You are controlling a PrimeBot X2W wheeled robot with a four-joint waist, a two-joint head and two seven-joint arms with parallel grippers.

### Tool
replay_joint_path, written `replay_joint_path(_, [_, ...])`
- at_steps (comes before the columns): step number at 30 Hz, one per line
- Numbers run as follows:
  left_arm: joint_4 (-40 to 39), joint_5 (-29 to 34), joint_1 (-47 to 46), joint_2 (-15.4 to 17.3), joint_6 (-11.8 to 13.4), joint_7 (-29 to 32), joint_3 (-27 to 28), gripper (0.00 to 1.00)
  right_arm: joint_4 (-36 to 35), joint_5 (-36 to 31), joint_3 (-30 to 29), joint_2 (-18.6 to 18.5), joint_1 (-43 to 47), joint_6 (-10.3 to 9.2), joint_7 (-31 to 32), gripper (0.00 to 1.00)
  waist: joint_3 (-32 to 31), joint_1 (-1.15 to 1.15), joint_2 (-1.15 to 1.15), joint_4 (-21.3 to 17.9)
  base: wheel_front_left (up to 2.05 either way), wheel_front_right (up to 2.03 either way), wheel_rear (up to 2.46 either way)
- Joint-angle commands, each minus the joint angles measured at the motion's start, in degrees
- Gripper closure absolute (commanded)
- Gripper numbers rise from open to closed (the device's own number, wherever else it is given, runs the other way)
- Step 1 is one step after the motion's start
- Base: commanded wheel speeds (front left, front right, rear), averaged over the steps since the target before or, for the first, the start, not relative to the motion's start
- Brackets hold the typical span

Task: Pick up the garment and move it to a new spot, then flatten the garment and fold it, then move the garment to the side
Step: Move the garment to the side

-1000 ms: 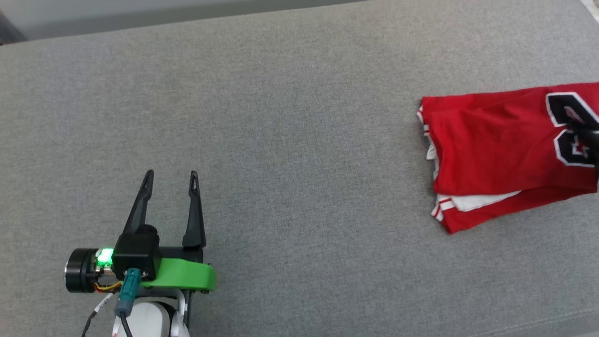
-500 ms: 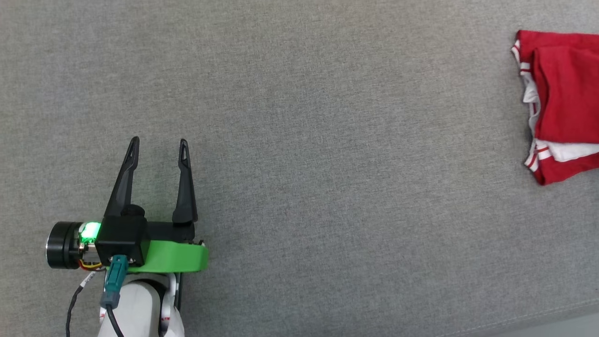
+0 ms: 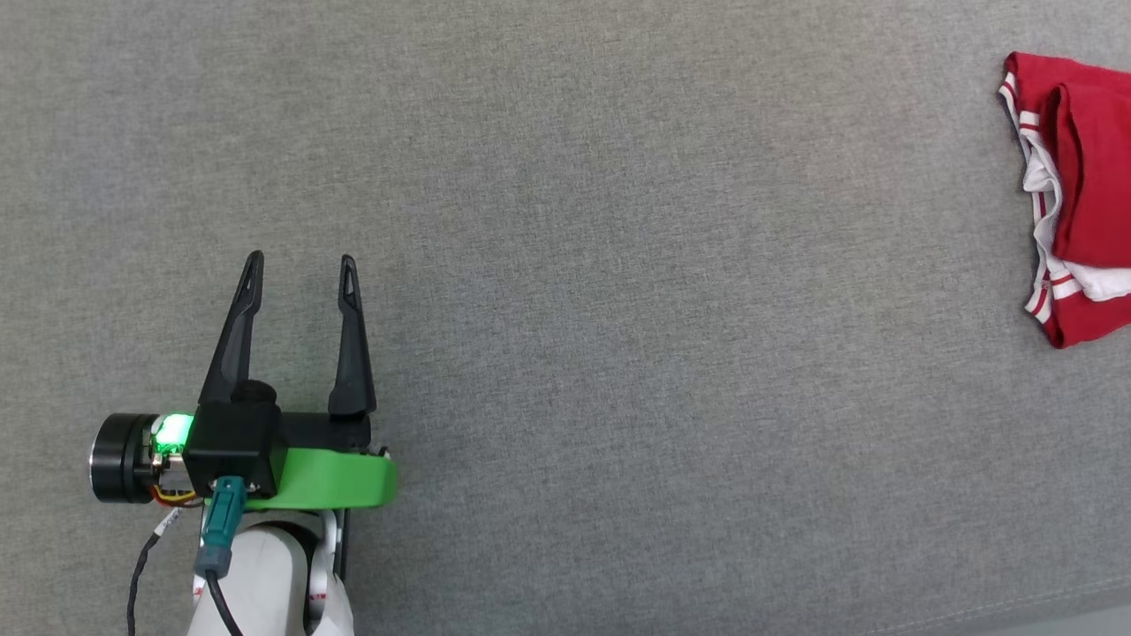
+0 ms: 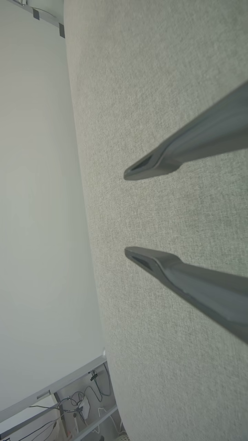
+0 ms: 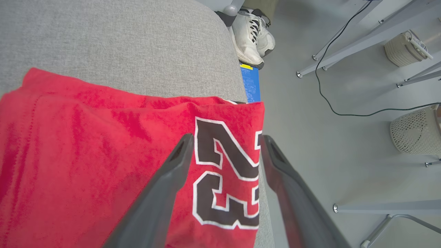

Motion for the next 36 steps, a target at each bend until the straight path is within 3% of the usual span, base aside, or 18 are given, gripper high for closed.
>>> replay_joint_path(1, [0.29,-0.10,-0.18,0.00,0.30,-0.34,-0.09,0.00,0.33,-0.78,-0.29,0.67,-0.87,-0.04,-1.16,0.00,-1.65,-0.01,0.00,0.50,0.00,0.00,0.00])
replay_joint_path(7, [1.37,-0.79,1.39,-0.78,0.67,-0.34,-0.31,0.00,-0.91,-1.85,-1.31,1.87,0.39,-0.04,-7.53,0.00,-6.27,-0.01,0.00,1.89,0.00,0.00,0.00])
replay_joint_path(15, [3.00,-1.56,4.81,-1.62,0.79,-0.34,-0.27,0.00,-5.29,-6.03,-6.51,5.29,3.44,-0.04,-22.30,0.00,-12.44,-0.01,0.00,4.65,0.00,0.00,0.00])
replay_joint_path(20, [3.99,-1.83,6.26,-1.99,0.68,-0.34,-0.04,0.00,-10.60,-8.98,-11.91,10.73,7.85,-0.04,-27.56,0.00,-15.43,-0.01,0.00,6.47,0.00,0.00,0.00])
replay_joint_path(28, [4.98,-2.08,8.13,-2.56,0.41,-0.34,0.09,0.00,-25.01,-15.15,-20.17,22.05,19.13,-0.04,-28.80,0.00,-19.25,-0.01,0.00,8.99,0.00,0.00,0.00])
replay_joint_path(36, [5.77,-1.92,9.39,-2.82,0.07,-0.34,0.29,0.00,-37.28,-19.67,-21.06,32.11,32.09,-0.04,-28.83,0.00,-22.16,-0.01,0.00,10.98,0.00,0.00,0.00])
